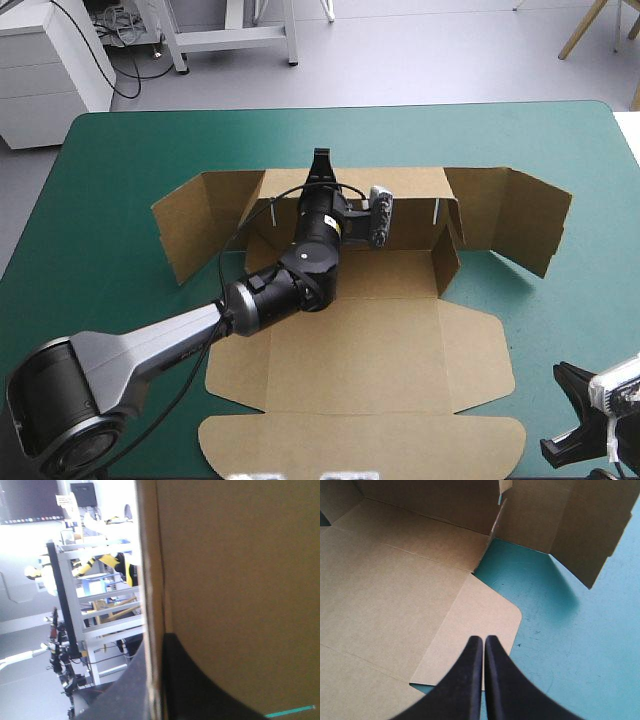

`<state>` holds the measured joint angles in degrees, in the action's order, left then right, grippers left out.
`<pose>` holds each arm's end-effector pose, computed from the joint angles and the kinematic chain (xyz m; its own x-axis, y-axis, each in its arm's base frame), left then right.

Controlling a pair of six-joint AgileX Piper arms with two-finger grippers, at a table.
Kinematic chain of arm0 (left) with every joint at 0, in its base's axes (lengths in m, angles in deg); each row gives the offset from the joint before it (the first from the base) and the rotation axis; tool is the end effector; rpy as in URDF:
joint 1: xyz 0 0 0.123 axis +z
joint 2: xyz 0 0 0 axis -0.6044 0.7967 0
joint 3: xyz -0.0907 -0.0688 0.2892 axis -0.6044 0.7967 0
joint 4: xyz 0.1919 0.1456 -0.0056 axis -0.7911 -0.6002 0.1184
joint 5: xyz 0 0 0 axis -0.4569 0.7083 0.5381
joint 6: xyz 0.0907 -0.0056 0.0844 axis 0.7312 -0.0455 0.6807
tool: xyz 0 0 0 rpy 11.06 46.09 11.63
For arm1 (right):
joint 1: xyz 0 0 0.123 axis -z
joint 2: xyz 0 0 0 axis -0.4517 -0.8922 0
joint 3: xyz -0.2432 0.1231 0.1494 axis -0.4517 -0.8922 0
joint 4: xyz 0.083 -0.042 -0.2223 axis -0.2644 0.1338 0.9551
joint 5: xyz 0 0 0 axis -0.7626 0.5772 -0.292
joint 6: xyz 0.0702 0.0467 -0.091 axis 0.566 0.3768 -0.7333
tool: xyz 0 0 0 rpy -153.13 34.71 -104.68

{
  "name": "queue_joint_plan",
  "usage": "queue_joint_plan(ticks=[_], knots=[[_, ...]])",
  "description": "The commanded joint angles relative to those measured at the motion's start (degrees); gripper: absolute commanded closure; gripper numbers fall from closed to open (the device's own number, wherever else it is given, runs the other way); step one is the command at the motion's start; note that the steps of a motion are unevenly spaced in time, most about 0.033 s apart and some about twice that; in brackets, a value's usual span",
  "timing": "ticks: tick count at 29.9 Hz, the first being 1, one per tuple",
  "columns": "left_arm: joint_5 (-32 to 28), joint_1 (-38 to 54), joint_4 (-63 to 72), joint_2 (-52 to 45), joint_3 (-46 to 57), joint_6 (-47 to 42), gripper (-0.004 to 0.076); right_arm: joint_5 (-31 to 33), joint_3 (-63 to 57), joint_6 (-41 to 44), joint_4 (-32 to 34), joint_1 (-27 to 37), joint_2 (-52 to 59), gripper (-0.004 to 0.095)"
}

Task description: Fold the box

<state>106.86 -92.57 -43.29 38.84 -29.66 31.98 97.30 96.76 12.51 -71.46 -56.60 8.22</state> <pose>0.3019 -0.2876 0.3313 0.1234 0.9912 -0.0476 0.3610 -0.0002 0.9326 0.0153 -0.0101 0.3217 -0.4093 -0.2243 -0.8844 -0.3873 0.9204 -0.0542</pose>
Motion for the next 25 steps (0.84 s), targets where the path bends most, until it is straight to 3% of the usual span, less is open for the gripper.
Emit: queue_joint_plan(ticks=[1, 10, 14, 18, 22, 25], knots=[[2.5, -3.0, -10.8, -5.5, 2.9, -7.1, 0.0734, -4.1, 1.2, -0.1, 0.8, 0.4, -0.7, 0.0912], [7.4, -5.0, -17.3, -7.9, 10.7, -14.9, 0.0734, -5.2, 1.2, 0.3, 1.0, 0.4, -0.7, 0.0911], [7.7, -5.0, -15.8, -7.8, 10.7, -16.5, 0.0734, -6.5, 1.2, 7.6, 2.5, 0.4, -0.7, 0.0825], [8.0, -5.0, -15.8, -7.8, 10.7, -16.5, 0.0734, -6.6, 1.2, 10.1, 6.1, 0.4, -2.0, 0.0549], [8.7, -5.0, -15.8, -7.8, 10.7, -16.5, 0.0734, -7.4, 1.5, 11.9, 7.4, 0.4, -6.3, 0.0126], [8.7, -5.0, -15.8, -7.8, 10.7, -16.5, 0.0734, -10.7, 2.7, 14.9, 9.8, 0.4, -11.0, -0.0010]])
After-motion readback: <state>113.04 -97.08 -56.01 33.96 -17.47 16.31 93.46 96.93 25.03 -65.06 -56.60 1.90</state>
